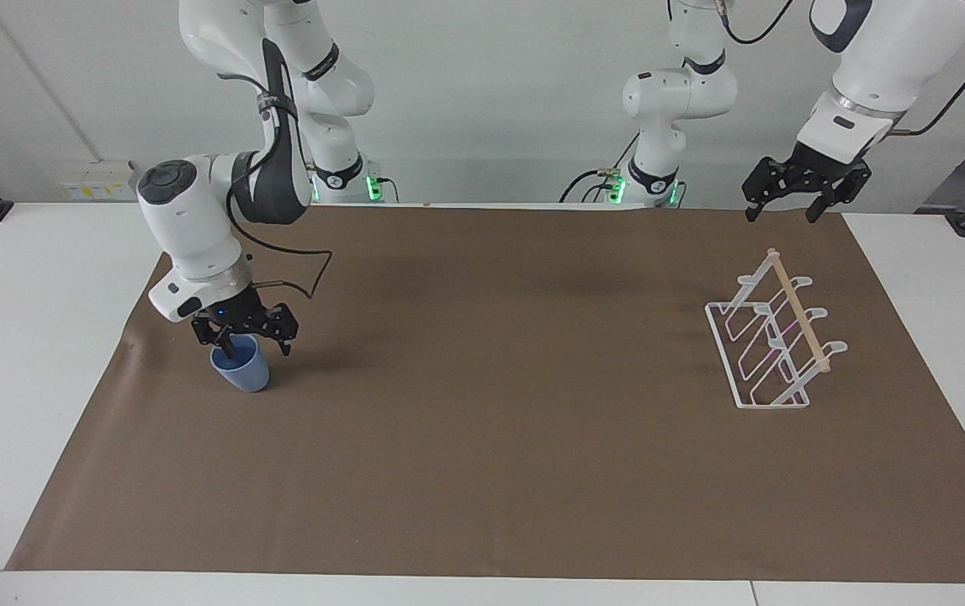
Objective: Hang cup on cup holder
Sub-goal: 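Lower the right gripper onto the blue cup rim and grasp it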
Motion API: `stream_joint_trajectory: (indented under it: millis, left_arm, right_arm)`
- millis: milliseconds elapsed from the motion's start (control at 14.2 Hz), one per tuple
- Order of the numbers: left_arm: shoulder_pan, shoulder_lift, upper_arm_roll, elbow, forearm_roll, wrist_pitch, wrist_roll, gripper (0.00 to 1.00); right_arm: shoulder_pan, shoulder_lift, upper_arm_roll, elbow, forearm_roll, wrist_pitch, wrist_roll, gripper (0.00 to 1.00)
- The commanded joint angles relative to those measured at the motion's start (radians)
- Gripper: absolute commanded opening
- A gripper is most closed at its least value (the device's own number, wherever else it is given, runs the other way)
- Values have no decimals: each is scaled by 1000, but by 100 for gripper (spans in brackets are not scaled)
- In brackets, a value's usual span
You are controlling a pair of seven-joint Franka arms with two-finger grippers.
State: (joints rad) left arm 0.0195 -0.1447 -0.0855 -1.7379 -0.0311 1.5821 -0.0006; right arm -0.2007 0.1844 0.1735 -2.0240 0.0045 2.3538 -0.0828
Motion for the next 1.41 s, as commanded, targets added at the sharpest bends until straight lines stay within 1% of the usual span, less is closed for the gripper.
stream_joint_trajectory:
  millis: [0, 141, 211, 422, 563, 633, 704, 844, 915, 1196, 1337]
  left_arm:
    - [0, -33, 1, -42, 11, 29, 13, 100]
    - [0, -33, 1, -42, 11, 29, 11, 100]
    - [0, -33, 1, -42, 11, 29, 11, 100]
    - [0, -33, 1, -42, 11, 29, 11, 100]
    - [0, -33, 1, -43, 11, 29, 11, 100]
    - [0, -33, 1, -43, 11, 29, 13, 100]
    - [0, -33, 1, -43, 11, 29, 13, 100]
    - [0, -33, 1, -43, 11, 29, 13, 100]
    - [0, -33, 1, -43, 11, 29, 13, 100]
    - [2, -33, 1, -45, 11, 29, 13, 100]
    - [2, -35, 1, -49, 11, 30, 14, 100]
  right_arm:
    - [-9, 36, 4, -19, -12, 59, -12, 100]
    - [-16, 52, 4, -24, -12, 61, -14, 100]
    - [-16, 52, 4, -24, -12, 58, -15, 96]
    - [-17, 52, 4, -24, -17, 45, -23, 56]
    - [-17, 52, 4, -24, -24, 44, -34, 33]
    - [-17, 52, 4, -24, -24, 44, -44, 23]
    - [-19, 52, 4, -24, -24, 42, -52, 15]
    - [-20, 52, 3, -24, -24, 41, -52, 3]
    - [-20, 52, 3, -24, -24, 39, -51, 0]
    - [-20, 52, 3, -22, -24, 38, -51, 0]
    - [-22, 49, 3, 1, -26, -13, -52, 0]
